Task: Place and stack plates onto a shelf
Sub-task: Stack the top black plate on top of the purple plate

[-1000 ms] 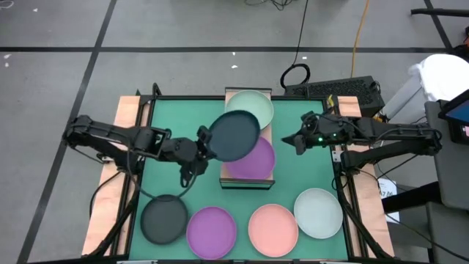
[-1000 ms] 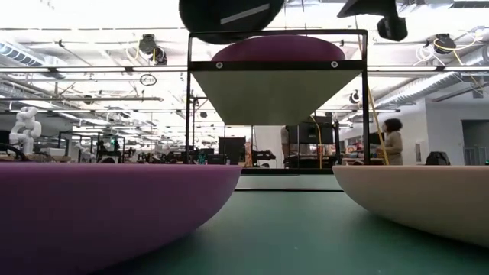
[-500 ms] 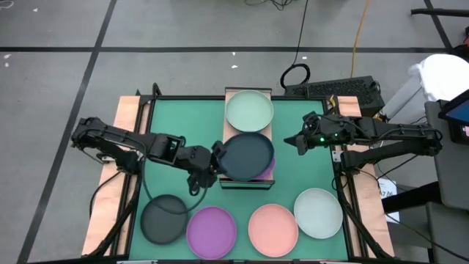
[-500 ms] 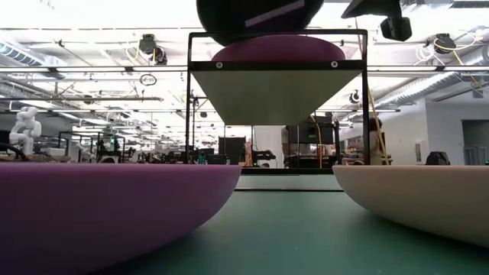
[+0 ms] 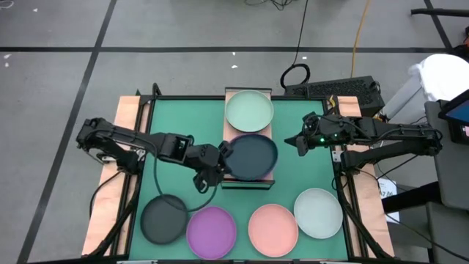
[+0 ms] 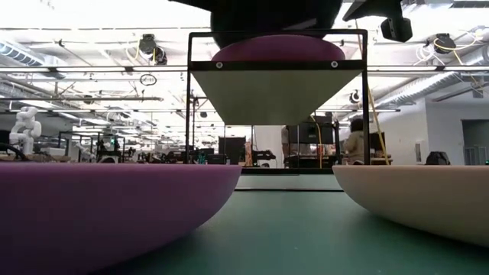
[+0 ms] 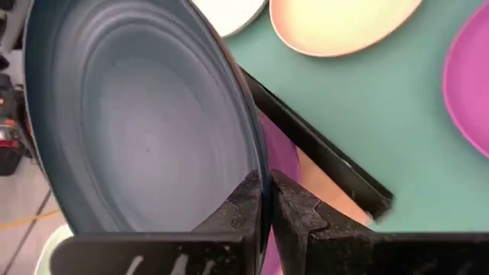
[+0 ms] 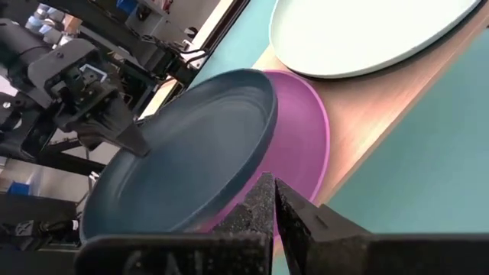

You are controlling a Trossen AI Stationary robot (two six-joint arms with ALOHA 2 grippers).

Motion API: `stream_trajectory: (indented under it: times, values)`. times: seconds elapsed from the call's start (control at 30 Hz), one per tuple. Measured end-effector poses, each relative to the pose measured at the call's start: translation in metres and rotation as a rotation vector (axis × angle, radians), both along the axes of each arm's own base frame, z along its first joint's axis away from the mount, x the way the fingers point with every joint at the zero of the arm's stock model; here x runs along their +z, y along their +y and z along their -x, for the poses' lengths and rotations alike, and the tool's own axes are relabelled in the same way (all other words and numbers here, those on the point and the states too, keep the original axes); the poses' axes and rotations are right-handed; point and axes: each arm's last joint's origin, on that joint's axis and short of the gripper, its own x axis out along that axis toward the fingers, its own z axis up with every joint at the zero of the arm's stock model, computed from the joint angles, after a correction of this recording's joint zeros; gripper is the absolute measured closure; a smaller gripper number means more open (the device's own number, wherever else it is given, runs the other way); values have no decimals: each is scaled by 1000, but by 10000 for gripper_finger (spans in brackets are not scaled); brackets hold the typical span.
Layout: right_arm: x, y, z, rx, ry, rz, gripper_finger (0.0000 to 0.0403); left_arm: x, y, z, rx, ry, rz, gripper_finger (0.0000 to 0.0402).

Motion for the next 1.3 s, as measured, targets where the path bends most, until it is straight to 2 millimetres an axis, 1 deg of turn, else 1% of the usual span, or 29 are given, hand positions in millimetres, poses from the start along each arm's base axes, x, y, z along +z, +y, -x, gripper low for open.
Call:
stream_trajectory:
  times: [0.2,1.3]
  values:
    - [0,0,0,0,1,-1,403,-7,-1,-7,-14,11,14,373]
    - [0,0,0,2,1,3,403,-13,4,-4,63,66,-50,370]
